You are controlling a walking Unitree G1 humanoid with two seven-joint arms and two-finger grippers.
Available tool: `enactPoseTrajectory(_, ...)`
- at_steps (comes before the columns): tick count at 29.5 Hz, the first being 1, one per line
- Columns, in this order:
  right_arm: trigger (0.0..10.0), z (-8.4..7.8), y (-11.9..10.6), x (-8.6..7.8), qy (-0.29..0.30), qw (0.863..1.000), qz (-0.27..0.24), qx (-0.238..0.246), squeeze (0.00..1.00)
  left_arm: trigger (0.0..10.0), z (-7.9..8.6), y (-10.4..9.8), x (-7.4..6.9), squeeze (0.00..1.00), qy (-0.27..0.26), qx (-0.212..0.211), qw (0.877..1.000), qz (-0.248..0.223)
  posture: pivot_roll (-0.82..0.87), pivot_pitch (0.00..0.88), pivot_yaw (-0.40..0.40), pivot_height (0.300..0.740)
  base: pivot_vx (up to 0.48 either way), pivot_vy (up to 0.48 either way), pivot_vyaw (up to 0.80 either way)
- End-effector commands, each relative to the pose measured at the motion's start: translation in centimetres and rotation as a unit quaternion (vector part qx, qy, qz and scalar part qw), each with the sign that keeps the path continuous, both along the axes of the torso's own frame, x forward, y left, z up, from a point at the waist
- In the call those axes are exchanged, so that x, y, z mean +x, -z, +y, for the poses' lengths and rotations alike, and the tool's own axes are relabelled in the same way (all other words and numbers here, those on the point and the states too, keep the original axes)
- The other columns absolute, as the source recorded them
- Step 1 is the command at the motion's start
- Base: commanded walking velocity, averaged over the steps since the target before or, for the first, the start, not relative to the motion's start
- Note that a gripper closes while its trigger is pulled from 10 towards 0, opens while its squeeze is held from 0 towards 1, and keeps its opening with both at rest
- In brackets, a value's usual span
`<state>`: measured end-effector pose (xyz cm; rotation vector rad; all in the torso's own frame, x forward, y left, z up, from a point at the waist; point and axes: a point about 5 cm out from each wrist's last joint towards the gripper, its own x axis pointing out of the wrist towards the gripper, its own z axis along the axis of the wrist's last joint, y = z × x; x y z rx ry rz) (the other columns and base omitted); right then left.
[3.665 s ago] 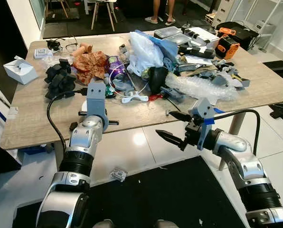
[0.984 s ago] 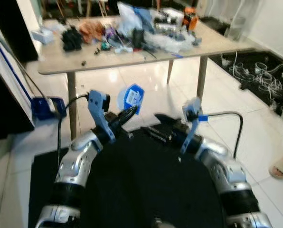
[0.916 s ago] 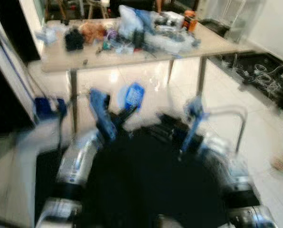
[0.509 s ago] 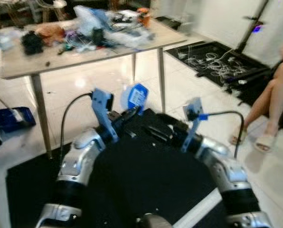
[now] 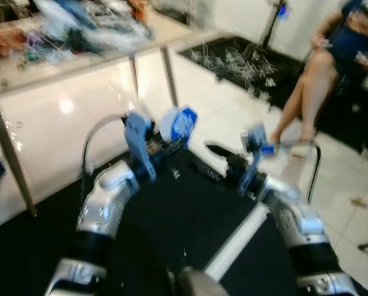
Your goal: Picking trash to rubbish bin
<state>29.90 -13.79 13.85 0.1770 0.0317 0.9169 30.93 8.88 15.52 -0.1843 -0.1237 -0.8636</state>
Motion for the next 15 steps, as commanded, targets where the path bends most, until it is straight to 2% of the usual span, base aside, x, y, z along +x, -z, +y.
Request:
enactPoseTrajectory(1, 10.0, 0.01, -0.37, 0.19, 0.001, 1.0, -0.009, -0.001, 0.0, 10.0, 0.11, 0.37, -0.06, 0.0, 0.001, 0.017, 1.0, 0.001, -0.09, 0.0, -0.02, 0.74, 0.48, 0.0, 0.0)
enactPoseTrajectory(7, 10.0, 0.04, -0.39, 0.19, 0.002, 1.0, -0.01, -0.001, 0.0, 10.0, -0.03, 0.33, -0.13, 0.0, 0.005, 0.023, 1.0, -0.003, -0.09, 0.0, -0.019, 0.74, 0.48, 0.0, 0.0)
enactPoseTrajectory(12, 10.0, 0.04, -0.4, 0.19, 0.003, 1.0, -0.011, -0.002, 0.0, 10.0, 0.12, 0.47, 0.11, 0.0, -0.005, 0.012, 1.0, 0.015, -0.09, 0.0, -0.019, 0.74, 0.48, 0.0, 0.0)
enactPoseTrajectory(15, 10.0, 0.06, -0.36, 0.16, 0.001, 1.0, -0.008, -0.002, 0.0, 10.0, 0.28, 0.64, 0.25, 0.0, -0.013, 0.011, 1.0, 0.026, -0.09, 0.0, -0.019, 0.74, 0.0, 0.0, 0.0)
